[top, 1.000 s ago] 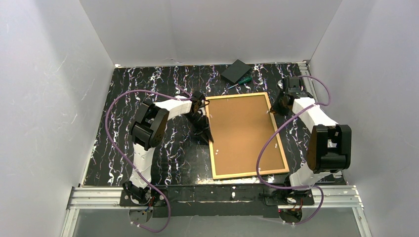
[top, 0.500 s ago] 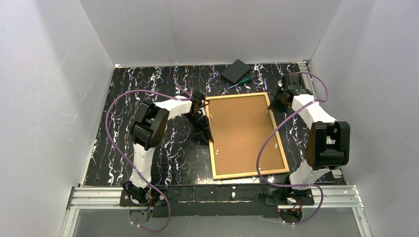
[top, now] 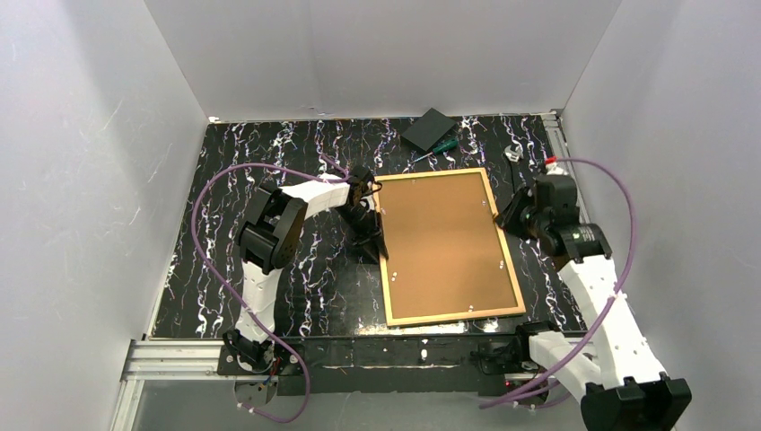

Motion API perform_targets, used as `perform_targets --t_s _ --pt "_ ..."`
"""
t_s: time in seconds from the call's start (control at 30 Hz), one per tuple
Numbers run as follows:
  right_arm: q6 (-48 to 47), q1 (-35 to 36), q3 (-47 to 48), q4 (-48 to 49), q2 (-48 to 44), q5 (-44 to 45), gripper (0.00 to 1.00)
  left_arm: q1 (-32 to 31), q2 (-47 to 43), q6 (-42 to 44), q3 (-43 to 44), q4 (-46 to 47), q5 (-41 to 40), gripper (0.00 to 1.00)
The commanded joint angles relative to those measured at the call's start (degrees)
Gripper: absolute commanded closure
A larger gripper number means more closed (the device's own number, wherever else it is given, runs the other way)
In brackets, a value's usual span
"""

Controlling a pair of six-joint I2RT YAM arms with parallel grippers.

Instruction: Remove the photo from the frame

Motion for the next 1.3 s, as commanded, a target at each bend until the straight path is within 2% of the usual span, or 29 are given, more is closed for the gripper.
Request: perform_targets --t_s 0.0,0.17,0.3,0.4,0.53,0.9,1.27 --pt "2.94 2.69 -5.05 -3.61 -4.92 -2.25 0.99 -0.31 -5.53 1.96 -0.29 -8.99 -3.26 0.51" --pt "3.61 3.07 -6.71 -5.58 -9.02 -5.09 0.99 -2.20 -13.53 2.13 -4.65 -9.65 -2.91 0.21" --pt "4.52 3.88 -7.98 -5.99 -12.10 -6.57 0.99 -7.07 -18.40 2.93 -10.10 -11.38 -6.41 0.17" --pt "4.81 4.33 -8.10 -7.18 -14.85 -6.68 0.99 -10.93 -21.11 3.23 -13.87 -11.68 -11.05 0.24" --pt "4.53 4.43 -6.99 -9.43 -17.72 -6.03 0.99 -14.49 -21.63 3.03 -16.64 -10.68 -12.87 0.26" --pt "4.39 4.43 -7.78 -11.18 -20.63 -6.61 0.99 -18.46 -14.09 -1.58 -13.55 -8.21 -13.28 0.36" --pt "4.54 4.43 -8.90 -10.56 -20.16 -7.20 0.99 -20.41 -11.80 -5.41 -13.37 -8.36 -18.91 0.63"
